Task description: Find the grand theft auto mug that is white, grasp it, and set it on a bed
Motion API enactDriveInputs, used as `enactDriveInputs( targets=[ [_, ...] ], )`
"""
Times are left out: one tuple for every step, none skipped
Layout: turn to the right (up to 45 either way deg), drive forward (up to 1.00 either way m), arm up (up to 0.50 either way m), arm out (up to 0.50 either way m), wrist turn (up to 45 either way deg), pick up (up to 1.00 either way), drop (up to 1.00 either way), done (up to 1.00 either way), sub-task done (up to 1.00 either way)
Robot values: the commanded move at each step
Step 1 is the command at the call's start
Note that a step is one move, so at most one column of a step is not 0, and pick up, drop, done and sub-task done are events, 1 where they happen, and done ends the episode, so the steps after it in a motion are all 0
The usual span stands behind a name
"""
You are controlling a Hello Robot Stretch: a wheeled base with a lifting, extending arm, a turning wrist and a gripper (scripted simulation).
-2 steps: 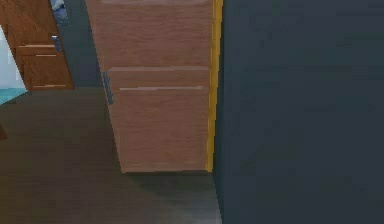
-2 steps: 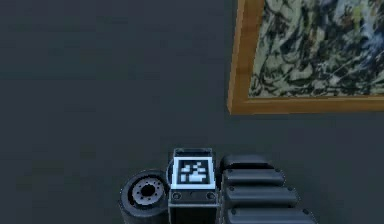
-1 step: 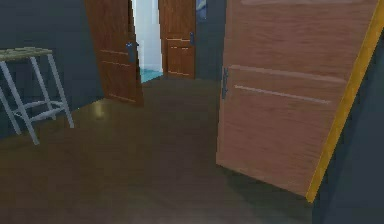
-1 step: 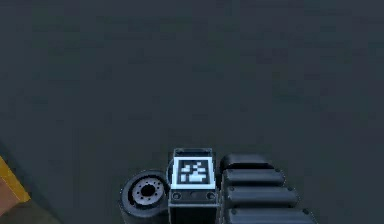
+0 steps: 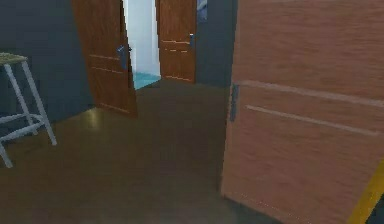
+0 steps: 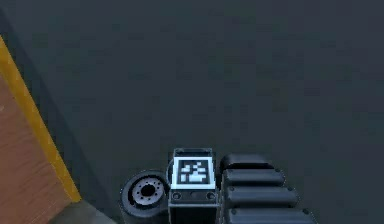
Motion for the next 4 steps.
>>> enactDriveInputs(
  targets=[
    [-9.0,0.0,0.0,0.0,0.0,0.0,0.0,0.0,0.0],
    [0.0,1.0,0.0,0.0,0.0,0.0,0.0,0.0,0.0],
    [-6.0,0.0,0.0,0.0,0.0,0.0,0.0,0.0,0.0],
    [0.0,0.25,0.0,0.0,0.0,0.0,0.0,0.0,0.0]
  ],
)
